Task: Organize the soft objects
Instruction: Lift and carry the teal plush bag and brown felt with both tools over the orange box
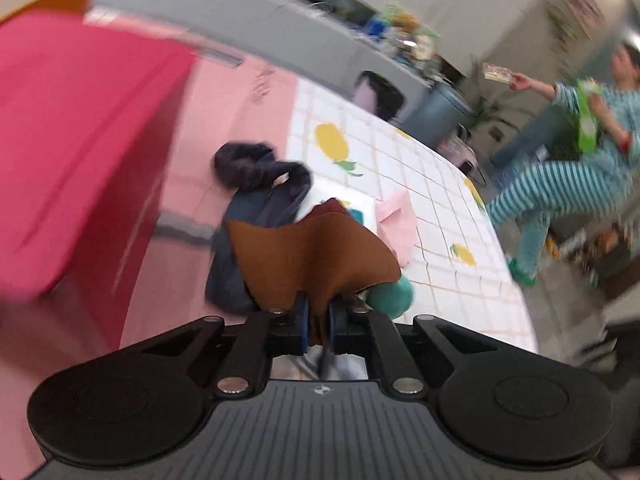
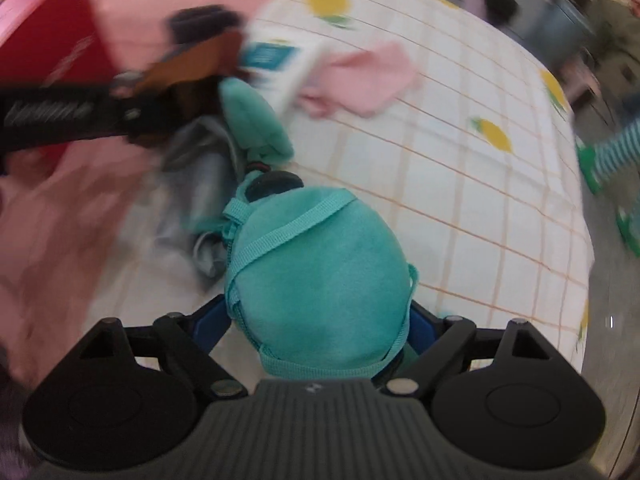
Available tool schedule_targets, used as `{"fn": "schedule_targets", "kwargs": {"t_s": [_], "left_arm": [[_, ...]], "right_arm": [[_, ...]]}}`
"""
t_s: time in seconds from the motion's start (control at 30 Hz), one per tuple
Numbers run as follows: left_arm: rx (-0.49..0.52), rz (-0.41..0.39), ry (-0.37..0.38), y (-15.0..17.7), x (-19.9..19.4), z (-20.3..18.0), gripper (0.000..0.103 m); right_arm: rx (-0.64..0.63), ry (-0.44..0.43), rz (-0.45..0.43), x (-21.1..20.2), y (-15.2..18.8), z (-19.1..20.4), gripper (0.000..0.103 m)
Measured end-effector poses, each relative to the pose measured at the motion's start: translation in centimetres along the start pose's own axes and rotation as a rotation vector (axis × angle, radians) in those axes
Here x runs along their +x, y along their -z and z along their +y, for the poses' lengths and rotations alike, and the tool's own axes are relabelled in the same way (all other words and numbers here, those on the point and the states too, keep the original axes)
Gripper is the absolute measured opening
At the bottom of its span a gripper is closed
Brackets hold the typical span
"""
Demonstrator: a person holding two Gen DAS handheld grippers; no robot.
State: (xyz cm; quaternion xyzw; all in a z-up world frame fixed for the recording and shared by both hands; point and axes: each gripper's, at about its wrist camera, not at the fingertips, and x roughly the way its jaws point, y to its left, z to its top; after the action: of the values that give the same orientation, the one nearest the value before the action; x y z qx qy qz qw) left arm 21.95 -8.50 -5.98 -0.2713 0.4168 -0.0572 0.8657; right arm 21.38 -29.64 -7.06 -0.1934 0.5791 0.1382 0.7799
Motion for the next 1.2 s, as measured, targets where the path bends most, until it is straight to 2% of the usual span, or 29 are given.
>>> {"fn": "schedule_targets", "kwargs": {"t_s": [0.2,0.43,0.6,0.87,1.03,1.2], "left_arm": [[-0.091,-0.033,-0.072,0.5,-2.6,0.1,0.007],[-0.161,-0.062,-0.09,-0.3,-6.1,0.3,0.007],[-0.129,-0.067,-0.065,-1.7,-9.0,0.2,0.007],[-0.067,-0.086,-0.006,-4.4,-13.7,0.3,0.007],[-0.032,-0.073,0.004,-5.7,-15.6,0.9,0.007],[0.0,-0.116,-0.034,-6.7,-17.9,1.7,0.007]], "right_arm": [[-0.029,-0.012,-0.027,-1.5,-0.3,1.5,0.087],[-0.046,-0.031,-0.063,-3.5,-0.3,3.0,0.087],[-0.052,-0.04,-0.091,-5.7,-0.1,4.6,0.087],[-0.021,0.015,-0.121,-8.9,1.2,5.6,0.087],[0.043,0.028,-0.198,-12.7,1.0,5.5,0.087],[0.067,0.031,-0.303,-17.1,-0.4,6.8,0.087]]}}
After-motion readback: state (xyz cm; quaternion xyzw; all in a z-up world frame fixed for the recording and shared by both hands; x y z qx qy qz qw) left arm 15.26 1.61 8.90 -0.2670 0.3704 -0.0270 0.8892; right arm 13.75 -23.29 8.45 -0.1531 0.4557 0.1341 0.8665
